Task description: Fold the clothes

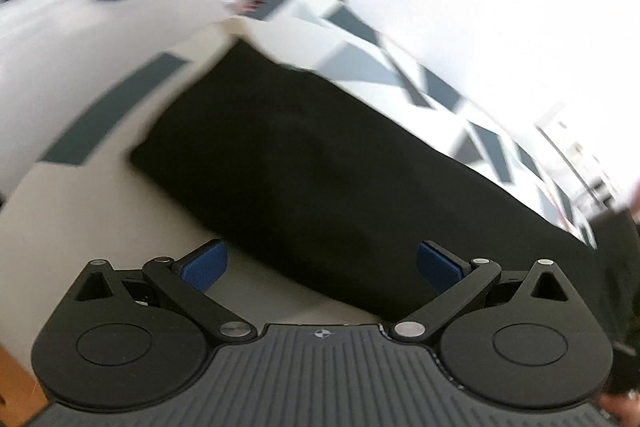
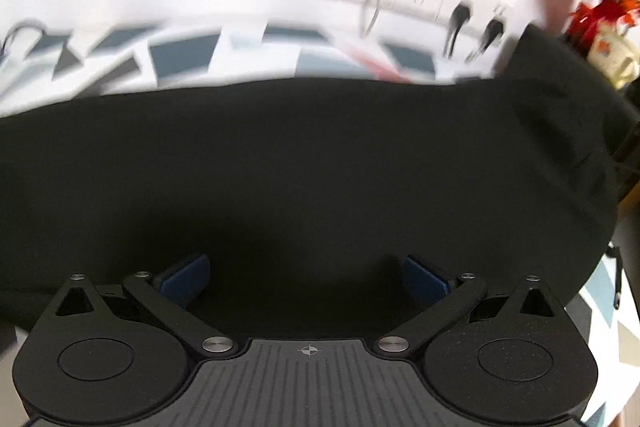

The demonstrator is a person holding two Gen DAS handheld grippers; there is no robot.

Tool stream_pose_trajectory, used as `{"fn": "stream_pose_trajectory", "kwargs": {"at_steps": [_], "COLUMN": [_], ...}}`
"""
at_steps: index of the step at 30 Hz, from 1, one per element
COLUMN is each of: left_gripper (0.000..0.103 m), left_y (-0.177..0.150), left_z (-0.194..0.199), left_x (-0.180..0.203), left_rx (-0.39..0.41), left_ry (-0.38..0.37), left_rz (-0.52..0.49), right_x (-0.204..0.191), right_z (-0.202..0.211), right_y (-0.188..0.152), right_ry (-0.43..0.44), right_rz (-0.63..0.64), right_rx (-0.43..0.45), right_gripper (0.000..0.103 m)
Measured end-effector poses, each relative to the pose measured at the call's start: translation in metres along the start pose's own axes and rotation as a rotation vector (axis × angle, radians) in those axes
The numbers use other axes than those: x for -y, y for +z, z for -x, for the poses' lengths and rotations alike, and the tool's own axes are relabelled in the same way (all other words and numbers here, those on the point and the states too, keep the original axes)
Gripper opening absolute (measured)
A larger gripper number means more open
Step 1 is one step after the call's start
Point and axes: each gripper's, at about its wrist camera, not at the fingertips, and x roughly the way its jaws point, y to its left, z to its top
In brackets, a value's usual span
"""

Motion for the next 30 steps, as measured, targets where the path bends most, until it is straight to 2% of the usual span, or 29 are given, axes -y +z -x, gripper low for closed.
{"fn": "stream_pose_trajectory", "kwargs": {"at_steps": [4, 8, 13, 16, 22, 25, 30], "left_gripper": [0.103, 0.103, 0.103, 0.103, 0.103, 0.103, 0.103], "left_y": [0.005, 0.016, 0.026, 0.022, 0.004, 0.009, 0.017], "left_z": [-0.011, -0.021, -0.035, -0.035, -0.031, -0.039, -0.046], "left_x": [-0.019, -0.03, -0.035, -0.034, -0.028, -0.021, -0.012], "left_rx": [0.014, 0.04, 0.041, 0.047, 0.07, 0.082, 0.071], "left_ry": [0.026, 0.011, 0.007, 0.002, -0.004, 0.032, 0.098], "left_rz": [0.068, 0.11, 0.13, 0.111, 0.004, -0.017, 0.011], "right_x": [-0.001, -0.009, -0.026, -0.035, -0.041, -0.042, -0.04], "right_z": [-0.003, 0.001, 0.001, 0.003, 0.008, 0.008, 0.004], "right_y": [0.004, 0.003, 0.005, 0.01, 0.008, 0.003, 0.002], "right_ry": [-0.009, -0.011, 0.028, 0.049, 0.069, 0.069, 0.087], "right_rz": [-0.08, -0.175, -0.127, -0.089, -0.074, -0.083, -0.1], "right_rx": [-0.037, -0.085, -0.108, -0.121, -0.127, -0.122, -0.113], "right_gripper": [0.102, 0.102, 0.102, 0.102, 0.102, 0.102, 0.102]}}
